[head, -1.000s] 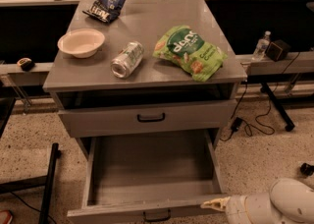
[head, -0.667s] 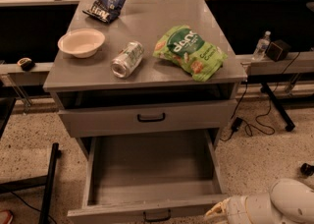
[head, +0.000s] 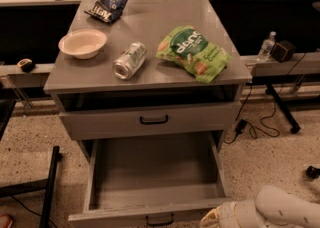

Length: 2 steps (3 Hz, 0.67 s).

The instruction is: Close middle drawer

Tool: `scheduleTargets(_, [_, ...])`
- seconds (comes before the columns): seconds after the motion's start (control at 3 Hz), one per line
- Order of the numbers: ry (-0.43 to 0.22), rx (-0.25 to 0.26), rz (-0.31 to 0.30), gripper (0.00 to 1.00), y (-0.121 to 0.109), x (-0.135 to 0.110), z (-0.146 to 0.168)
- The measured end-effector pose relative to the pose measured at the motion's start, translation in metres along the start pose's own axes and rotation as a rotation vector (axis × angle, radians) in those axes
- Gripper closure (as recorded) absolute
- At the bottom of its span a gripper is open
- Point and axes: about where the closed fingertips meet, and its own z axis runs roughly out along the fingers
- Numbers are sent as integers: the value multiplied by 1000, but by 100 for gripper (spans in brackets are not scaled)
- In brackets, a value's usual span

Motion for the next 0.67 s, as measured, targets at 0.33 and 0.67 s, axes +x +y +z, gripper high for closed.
scheduleTargets(0.33, [8, -16, 15, 100, -3, 15, 39])
scheduleTargets(0.67, [17, -12, 39, 100, -7, 18, 54])
